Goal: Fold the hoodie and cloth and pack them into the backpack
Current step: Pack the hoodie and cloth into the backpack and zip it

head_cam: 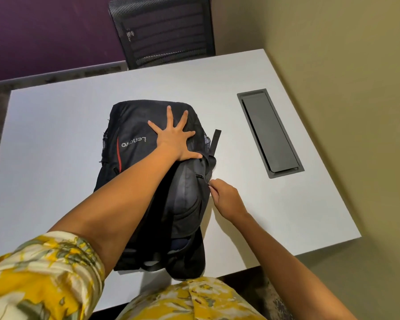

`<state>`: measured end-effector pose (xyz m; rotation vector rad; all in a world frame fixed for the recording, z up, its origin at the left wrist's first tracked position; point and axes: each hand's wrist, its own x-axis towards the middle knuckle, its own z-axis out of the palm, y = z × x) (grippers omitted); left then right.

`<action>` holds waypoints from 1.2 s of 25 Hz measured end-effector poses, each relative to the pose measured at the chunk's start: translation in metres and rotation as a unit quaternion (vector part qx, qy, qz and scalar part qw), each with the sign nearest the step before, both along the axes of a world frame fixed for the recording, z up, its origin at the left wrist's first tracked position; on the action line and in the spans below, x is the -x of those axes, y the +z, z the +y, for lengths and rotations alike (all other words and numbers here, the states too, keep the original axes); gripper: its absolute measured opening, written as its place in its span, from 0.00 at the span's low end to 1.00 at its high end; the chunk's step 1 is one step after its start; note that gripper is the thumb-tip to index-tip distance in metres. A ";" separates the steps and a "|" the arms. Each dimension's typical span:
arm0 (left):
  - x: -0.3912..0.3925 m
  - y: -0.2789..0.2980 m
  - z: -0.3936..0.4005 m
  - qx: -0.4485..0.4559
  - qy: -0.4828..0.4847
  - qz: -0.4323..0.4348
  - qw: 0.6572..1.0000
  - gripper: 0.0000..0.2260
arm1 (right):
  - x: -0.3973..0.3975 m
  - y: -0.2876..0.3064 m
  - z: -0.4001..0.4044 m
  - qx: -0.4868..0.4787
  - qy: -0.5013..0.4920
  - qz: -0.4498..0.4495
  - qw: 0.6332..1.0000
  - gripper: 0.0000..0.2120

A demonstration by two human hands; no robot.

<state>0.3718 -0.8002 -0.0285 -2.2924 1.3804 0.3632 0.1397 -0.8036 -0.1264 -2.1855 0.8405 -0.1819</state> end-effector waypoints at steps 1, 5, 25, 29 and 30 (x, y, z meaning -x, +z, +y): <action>0.002 -0.001 -0.001 -0.003 -0.002 -0.007 1.000 0.45 | 0.006 -0.001 0.008 -0.004 0.000 -0.010 1.000 0.10; 0.002 -0.004 -0.001 0.001 0.001 -0.014 1.000 0.47 | 0.025 0.010 0.039 -0.018 0.002 -0.035 0.999 0.09; 0.091 -0.018 0.120 0.307 0.023 0.300 0.903 0.22 | 0.077 0.025 0.125 -0.033 0.043 0.001 0.999 0.11; 0.167 -0.015 0.209 0.439 0.166 0.301 0.830 0.07 | 0.077 0.030 0.127 -0.032 0.035 0.002 0.999 0.11; 0.178 -0.019 0.222 0.412 0.244 0.315 0.819 0.11 | 0.077 0.032 0.128 -0.038 0.021 0.006 0.999 0.11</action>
